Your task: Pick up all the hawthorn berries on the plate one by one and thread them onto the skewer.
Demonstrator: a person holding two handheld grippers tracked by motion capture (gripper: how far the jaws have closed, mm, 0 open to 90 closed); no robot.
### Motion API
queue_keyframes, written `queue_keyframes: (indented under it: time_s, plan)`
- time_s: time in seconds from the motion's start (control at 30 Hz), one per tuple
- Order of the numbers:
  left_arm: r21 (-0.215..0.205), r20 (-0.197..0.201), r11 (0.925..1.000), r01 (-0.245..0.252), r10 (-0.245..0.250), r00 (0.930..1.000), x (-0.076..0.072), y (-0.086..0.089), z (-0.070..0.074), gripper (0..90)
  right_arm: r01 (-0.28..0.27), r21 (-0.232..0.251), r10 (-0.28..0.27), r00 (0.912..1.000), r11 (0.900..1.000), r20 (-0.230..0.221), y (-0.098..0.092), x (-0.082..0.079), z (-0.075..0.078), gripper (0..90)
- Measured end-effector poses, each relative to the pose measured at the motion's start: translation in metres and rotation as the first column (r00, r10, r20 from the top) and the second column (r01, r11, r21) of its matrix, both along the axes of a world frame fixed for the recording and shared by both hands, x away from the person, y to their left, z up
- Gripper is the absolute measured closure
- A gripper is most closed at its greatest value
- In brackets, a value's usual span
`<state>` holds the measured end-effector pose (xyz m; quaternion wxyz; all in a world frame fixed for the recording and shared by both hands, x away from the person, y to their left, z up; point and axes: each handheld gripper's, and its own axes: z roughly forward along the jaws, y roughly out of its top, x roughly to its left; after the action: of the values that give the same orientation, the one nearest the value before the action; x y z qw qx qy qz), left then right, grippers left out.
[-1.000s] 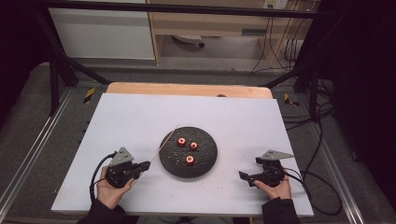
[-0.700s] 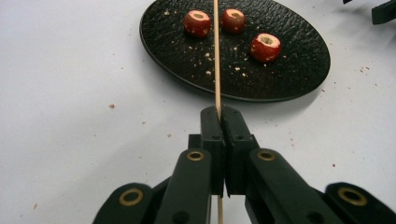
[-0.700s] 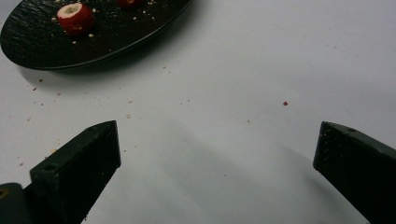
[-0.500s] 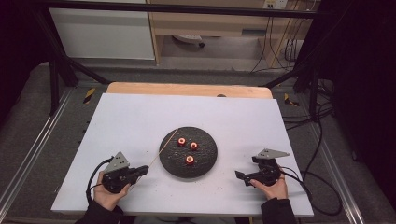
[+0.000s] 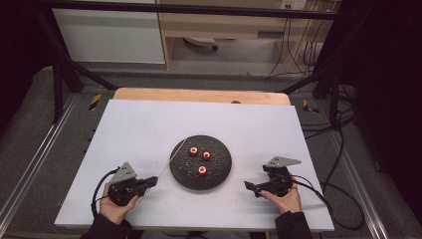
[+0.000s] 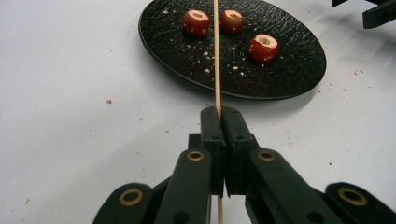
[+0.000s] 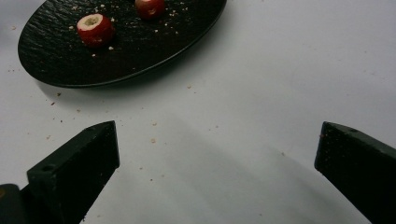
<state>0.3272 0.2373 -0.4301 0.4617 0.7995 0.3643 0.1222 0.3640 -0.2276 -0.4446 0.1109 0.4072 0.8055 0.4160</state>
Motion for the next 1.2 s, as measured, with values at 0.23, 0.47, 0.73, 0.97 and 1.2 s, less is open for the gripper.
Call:
queue_keyframes:
  time_s: [0.23,0.47,0.73,0.97,1.2]
  plan:
    - [0.007,-0.001,1.0,0.0,0.0,1.0,0.0,-0.001,-0.001,88.2,-0.023,-0.014,0.024,0.9997,1.0,0.001,0.014,0.001,0.008,0.5]
    - [0.008,0.002,1.0,0.006,-0.006,1.0,0.0,-0.003,0.0,88.2,-0.059,-0.06,0.06,0.9982,0.996,0.003,0.036,0.005,0.021,0.6]
    - [0.01,0.0,0.9999,0.008,-0.008,1.0,0.0,-0.003,-0.001,88.2,-0.111,-0.108,0.111,0.9938,0.988,-0.007,0.069,0.019,0.039,2.7]
    - [0.008,-0.002,0.9999,0.011,-0.011,0.9999,0.0,-0.002,-0.002,88.3,-0.16,-0.136,0.16,0.987,0.978,-0.014,0.1,0.032,0.051,7.1]
    - [0.008,-0.001,0.9999,0.008,-0.008,1.0,0.001,-0.002,-0.002,88.3,-0.213,-0.168,0.207,0.977,0.963,-0.05,0.123,0.043,0.053,13.9]
